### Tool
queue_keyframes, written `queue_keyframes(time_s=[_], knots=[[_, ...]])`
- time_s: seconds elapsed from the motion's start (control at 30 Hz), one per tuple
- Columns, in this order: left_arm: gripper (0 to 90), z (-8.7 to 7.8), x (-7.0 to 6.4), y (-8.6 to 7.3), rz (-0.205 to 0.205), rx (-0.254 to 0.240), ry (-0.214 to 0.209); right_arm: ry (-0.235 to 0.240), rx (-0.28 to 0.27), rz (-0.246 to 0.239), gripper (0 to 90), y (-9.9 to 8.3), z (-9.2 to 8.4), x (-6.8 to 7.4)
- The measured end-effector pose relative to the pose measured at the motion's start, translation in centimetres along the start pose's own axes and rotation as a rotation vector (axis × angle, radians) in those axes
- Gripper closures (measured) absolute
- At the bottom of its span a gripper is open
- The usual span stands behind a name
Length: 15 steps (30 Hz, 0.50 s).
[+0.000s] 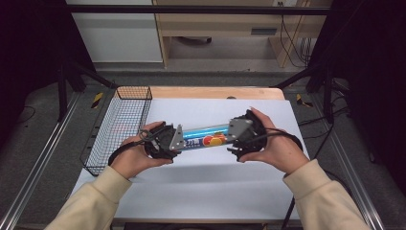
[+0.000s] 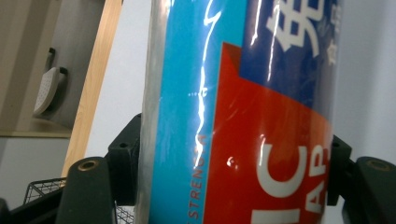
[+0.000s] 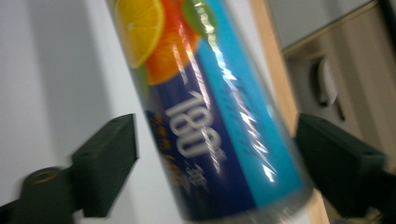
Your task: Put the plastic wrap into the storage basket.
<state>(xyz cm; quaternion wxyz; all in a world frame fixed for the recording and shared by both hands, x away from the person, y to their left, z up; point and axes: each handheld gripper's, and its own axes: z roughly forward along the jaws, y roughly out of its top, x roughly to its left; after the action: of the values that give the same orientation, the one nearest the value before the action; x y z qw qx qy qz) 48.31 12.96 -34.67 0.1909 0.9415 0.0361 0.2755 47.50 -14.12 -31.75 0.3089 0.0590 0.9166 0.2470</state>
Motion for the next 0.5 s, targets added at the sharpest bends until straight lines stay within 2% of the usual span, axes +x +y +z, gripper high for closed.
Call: queue_keyframes(time_s=[0.03,0.07,0.1,0.13,0.17,0.2,0.23,0.3,0.4,0.5], knots=[[30.4,-0.1,-0.1,0.1,-0.006,0.009,-0.002,-0.02,-0.001,0.021,11.0,-0.3,-0.2,0.1],[30.6,-0.1,-0.1,0.2,-0.005,0.013,0.004,-0.067,0.016,0.034,4.9,-0.5,-0.2,0.2],[30.6,0.2,0.1,0.3,-0.007,0.023,-0.001,-0.085,-0.003,0.062,7.5,-1.0,0.0,-0.1],[30.6,0.2,0.1,0.3,-0.007,0.023,-0.001,-0.085,-0.003,0.062,7.5,-1.0,0.0,-0.1],[30.6,0.3,0.1,0.3,-0.006,0.025,0.002,-0.09,0.012,0.042,7.7,-1.3,0.4,-0.3],[30.6,0.4,0.0,0.2,-0.009,0.028,0.001,-0.094,0.022,0.041,6.5,-1.6,0.4,-0.3],[30.6,0.4,0.1,0.1,-0.003,0.034,0.0,-0.09,0.018,0.06,5.8,-1.8,0.5,-0.4],[30.6,0.7,0.0,-0.4,-0.014,0.033,-0.005,-0.081,0.022,0.049,6.8,-2.2,0.4,-0.6],[30.6,0.7,0.1,-1.0,-0.02,0.045,-0.004,-0.101,0.042,0.068,7.7,-3.0,0.2,-0.7],[30.6,0.3,0.1,-1.7,-0.038,0.052,0.003,-0.121,0.076,0.113,6.6,-4.1,0.2,-0.6]])
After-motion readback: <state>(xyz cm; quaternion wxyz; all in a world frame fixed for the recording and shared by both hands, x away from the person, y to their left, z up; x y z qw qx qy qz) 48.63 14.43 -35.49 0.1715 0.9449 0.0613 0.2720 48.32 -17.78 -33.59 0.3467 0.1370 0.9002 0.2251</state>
